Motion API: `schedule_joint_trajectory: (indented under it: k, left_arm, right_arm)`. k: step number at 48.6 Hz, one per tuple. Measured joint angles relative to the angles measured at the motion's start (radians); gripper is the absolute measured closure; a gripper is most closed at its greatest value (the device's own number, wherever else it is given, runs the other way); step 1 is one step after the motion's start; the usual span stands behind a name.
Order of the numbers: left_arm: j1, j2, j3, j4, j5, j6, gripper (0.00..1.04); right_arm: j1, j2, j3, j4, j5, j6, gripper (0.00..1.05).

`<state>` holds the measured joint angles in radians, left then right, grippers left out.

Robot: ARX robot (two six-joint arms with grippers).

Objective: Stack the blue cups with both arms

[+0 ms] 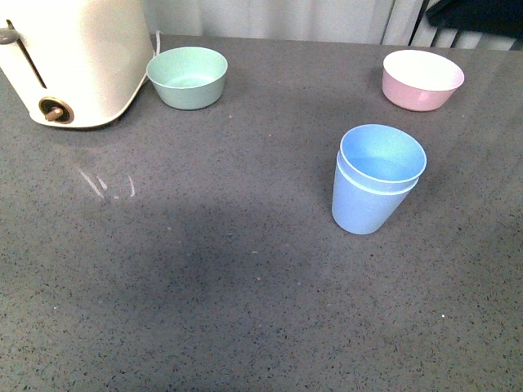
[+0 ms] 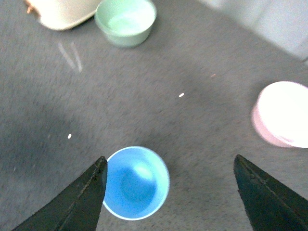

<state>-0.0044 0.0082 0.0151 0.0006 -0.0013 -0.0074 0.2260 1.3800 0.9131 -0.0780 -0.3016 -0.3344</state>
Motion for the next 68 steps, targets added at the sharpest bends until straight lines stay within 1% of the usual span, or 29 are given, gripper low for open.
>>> schedule_joint_trajectory:
  k: [4,6,7,9,11,14,18,20,27,32,34,40,63,68]
  left_arm:
    - [0.0,0.0,0.0,0.0,0.0,0.0,0.09]
    - [0.0,0.0,0.0,0.0,-0.001,0.0,0.09]
    - [0.0,0.0,0.0,0.0,0.0,0.0,0.09]
    - [0.0,0.0,0.0,0.0,0.002,0.0,0.09]
    - [0.0,0.0,0.0,0.0,0.001,0.0,0.09]
    - [0.0,0.0,0.0,0.0,0.001,0.0,0.09]
    - [0.0,0.0,0.0,0.0,0.001,0.0,0.09]
    - [0.0,0.0,0.0,0.0,0.001,0.0,0.09]
    - [0.0,0.0,0.0,0.0,0.001,0.0,0.09]
    - [0.0,0.0,0.0,0.0,0.001,0.0,0.09]
    - [0.0,0.0,0.0,0.0,0.001,0.0,0.09]
    - [0.0,0.0,0.0,0.0,0.001,0.0,0.09]
    - [0.0,0.0,0.0,0.0,0.001,0.0,0.09]
    - [0.0,0.0,0.0,0.0,0.001,0.0,0.09]
  right_arm:
    - [-0.055,-0.135,-0.082,0.066,-0.007,0.08,0.09]
    - [-0.046,-0.189,-0.161,0.217,0.151,0.148,0.14]
    - [-0.042,-0.214,-0.218,0.343,0.256,0.196,0.19]
    - [-0.04,-0.242,-0.306,0.518,0.387,0.245,0.28]
    - [-0.049,-0.265,-0.383,0.634,0.449,0.272,0.37]
    - [-0.064,-0.287,-0.444,0.692,0.458,0.294,0.45]
    - [-0.083,-0.346,-0.535,0.727,0.433,0.313,0.63]
    - [-0.096,-0.381,-0.577,0.735,0.423,0.317,0.73]
    - [-0.13,-0.469,-0.679,0.74,0.392,0.319,1.03]
    - [-0.148,-0.527,-0.725,0.736,0.37,0.323,1.03]
    - [-0.179,-0.55,-0.74,0.729,0.321,0.323,1.03]
    - [-0.22,-0.6,-0.774,0.711,0.309,0.324,1.03]
    - [-0.223,-0.863,-0.874,0.546,0.301,0.324,1.03]
    - [-0.223,-0.884,-0.89,0.565,0.301,0.324,1.03]
